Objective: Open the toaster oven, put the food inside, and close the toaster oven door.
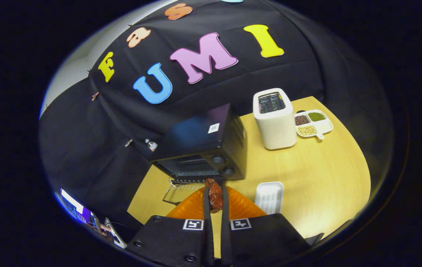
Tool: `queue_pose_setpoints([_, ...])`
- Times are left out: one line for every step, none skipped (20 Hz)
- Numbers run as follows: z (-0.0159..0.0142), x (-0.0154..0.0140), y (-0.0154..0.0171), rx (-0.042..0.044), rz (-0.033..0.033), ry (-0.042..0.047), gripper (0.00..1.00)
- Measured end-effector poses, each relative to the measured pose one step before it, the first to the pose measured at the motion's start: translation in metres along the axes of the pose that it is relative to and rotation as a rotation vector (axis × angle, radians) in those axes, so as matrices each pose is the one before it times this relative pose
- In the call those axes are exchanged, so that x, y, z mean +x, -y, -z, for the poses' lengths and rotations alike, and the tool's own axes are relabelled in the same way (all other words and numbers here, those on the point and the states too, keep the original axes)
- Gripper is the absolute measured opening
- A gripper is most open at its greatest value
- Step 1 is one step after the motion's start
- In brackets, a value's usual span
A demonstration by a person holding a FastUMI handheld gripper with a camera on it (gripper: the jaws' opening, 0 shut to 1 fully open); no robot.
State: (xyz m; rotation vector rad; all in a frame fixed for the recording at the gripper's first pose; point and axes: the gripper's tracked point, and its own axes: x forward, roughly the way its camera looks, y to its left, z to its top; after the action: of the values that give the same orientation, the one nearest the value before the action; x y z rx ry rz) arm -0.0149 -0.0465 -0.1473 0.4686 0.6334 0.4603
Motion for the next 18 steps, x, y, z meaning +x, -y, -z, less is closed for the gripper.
queue_pose_setpoints([0.00506, 0.00359, -0.01701, -0.01394, -0.01138, 0.00242, 0.11])
queue_pose_setpoints([0.00512, 0.00511, -0.01530, -0.01706, -0.00933, -0.00325, 0.12])
queue_pose_setpoints([0.00556, 0.00448, -0.01607, -0.01416, -0.00770, -0.00258, 0.12])
queue_pose_setpoints([0.00455, 0.00767, -0.01571, -0.01140, -0.00970, -0.00203, 0.11])
queue_pose_setpoints([0.00500, 0.00900, -0.01541, -0.00433, -0.01199, 0.00199, 0.12])
queue_pose_setpoints([0.00381, 0.00902, -0.01395, 0.00195, -0.01190, 0.00138, 0.12])
queue_pose_setpoints([0.00450, 0.00950, -0.01346, 0.00365, -0.01239, 0.00121, 0.12])
queue_pose_setpoints([0.00406, 0.01092, -0.01046, 0.00390, -0.00683, 0.00071, 0.12])
queue_pose_setpoints([0.00465, 0.01118, -0.00832, -0.00078, -0.00331, -0.00005, 0.12])
queue_pose_setpoints([0.00405, 0.01218, -0.00566, -0.00331, 0.00295, -0.00071, 0.12])
queue_pose_setpoints([0.00461, 0.01142, -0.00333, -0.00062, 0.00950, 0.00041, 0.12])
queue_pose_setpoints([0.00309, 0.01319, -0.00110, 0.00989, 0.01252, 0.00129, 0.12])
queue_pose_setpoints([0.00229, 0.01261, -0.00084, 0.01701, 0.01196, 0.00688, 0.12])
queue_pose_setpoints([0.00003, 0.01283, 0.00118, 0.02279, 0.01368, 0.01242, 0.11])
queue_pose_setpoints([0.00041, 0.01215, 0.00165, 0.02328, 0.01526, 0.01155, 0.11])
queue_pose_setpoints([-0.00086, 0.01221, 0.00482, 0.02927, 0.01832, 0.01213, 0.11])
queue_pose_setpoints([-0.00281, 0.00987, 0.00228, 0.03973, 0.00936, 0.01990, 0.11])
queue_pose_setpoints([-0.00472, 0.00983, 0.00163, 0.03604, 0.00215, 0.01891, 0.11])
